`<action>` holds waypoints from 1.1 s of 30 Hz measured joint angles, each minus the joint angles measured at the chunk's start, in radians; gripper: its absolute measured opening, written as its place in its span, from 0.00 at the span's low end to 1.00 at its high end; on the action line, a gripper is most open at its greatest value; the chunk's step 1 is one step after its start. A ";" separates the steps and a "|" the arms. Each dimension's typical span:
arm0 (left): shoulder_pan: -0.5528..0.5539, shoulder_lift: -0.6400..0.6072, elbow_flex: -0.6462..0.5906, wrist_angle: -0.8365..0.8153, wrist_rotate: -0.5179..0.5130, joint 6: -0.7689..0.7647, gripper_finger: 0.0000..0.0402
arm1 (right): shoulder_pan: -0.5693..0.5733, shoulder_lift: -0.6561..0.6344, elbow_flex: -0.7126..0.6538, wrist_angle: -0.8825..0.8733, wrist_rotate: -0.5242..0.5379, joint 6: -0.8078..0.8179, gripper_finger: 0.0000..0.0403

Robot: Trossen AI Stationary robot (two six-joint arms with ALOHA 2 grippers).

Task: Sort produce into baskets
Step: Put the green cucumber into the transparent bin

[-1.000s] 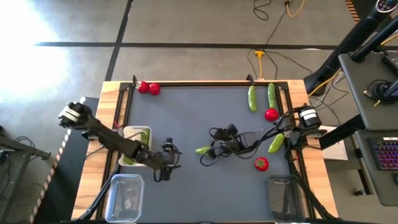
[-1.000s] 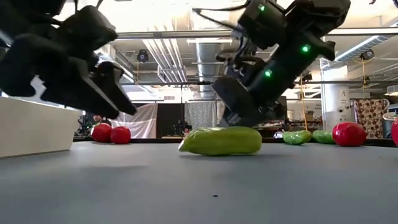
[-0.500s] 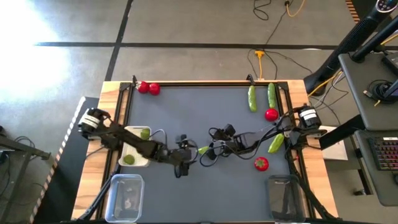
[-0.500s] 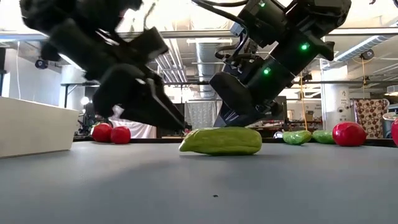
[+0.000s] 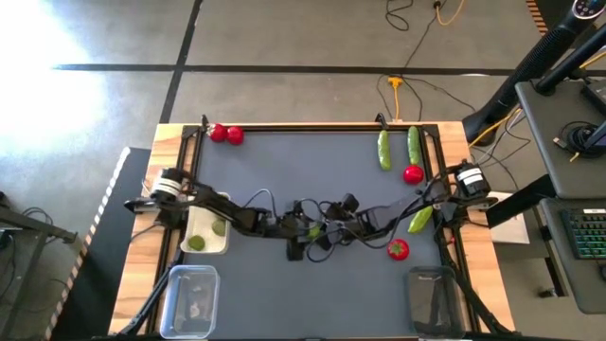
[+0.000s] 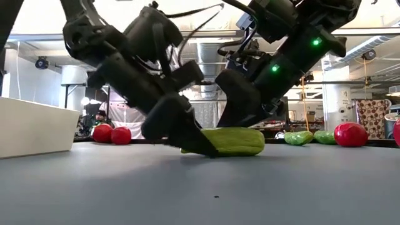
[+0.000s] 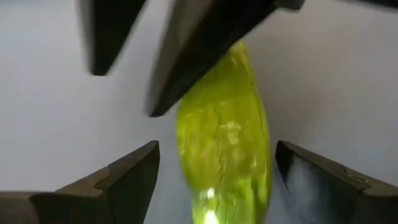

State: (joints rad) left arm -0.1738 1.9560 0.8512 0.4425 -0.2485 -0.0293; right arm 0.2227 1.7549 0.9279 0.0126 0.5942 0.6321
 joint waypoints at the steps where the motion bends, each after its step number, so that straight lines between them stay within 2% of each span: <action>1: 0.000 0.019 0.014 0.002 0.002 0.003 0.75 | 0.002 -0.001 0.000 -0.002 0.000 0.001 0.54; 9: -0.003 0.080 0.087 0.005 -0.003 0.014 0.71 | 0.033 -0.051 0.002 -0.056 0.000 0.003 0.54; 14: -0.009 0.075 0.075 0.010 0.002 0.013 0.57 | 0.062 -0.124 0.002 -0.173 0.018 0.058 0.54; 18: -0.040 0.042 0.062 -0.039 0.000 0.013 0.43 | 0.090 -0.176 0.002 -0.261 0.088 0.108 0.54; 20: -0.066 0.004 0.057 -0.106 0.001 0.014 0.38 | 0.103 -0.193 0.002 -0.287 0.126 0.122 0.54; 26: -0.184 -0.216 0.052 -0.385 -0.008 -0.010 0.38 | 0.119 -0.198 0.002 -0.292 0.160 0.128 0.54; 28: -0.246 -0.299 0.052 -0.501 -0.066 -0.015 0.41 | 0.118 -0.191 0.001 -0.295 0.163 0.127 0.54; 33: -0.395 -0.511 0.052 -0.771 -0.298 -0.066 0.42 | 0.118 -0.177 0.000 -0.291 0.168 0.121 0.54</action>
State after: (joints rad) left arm -0.5690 1.4446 0.9028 -0.3281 -0.5467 -0.0950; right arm 0.3405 1.5776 0.9283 -0.2784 0.7627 0.7536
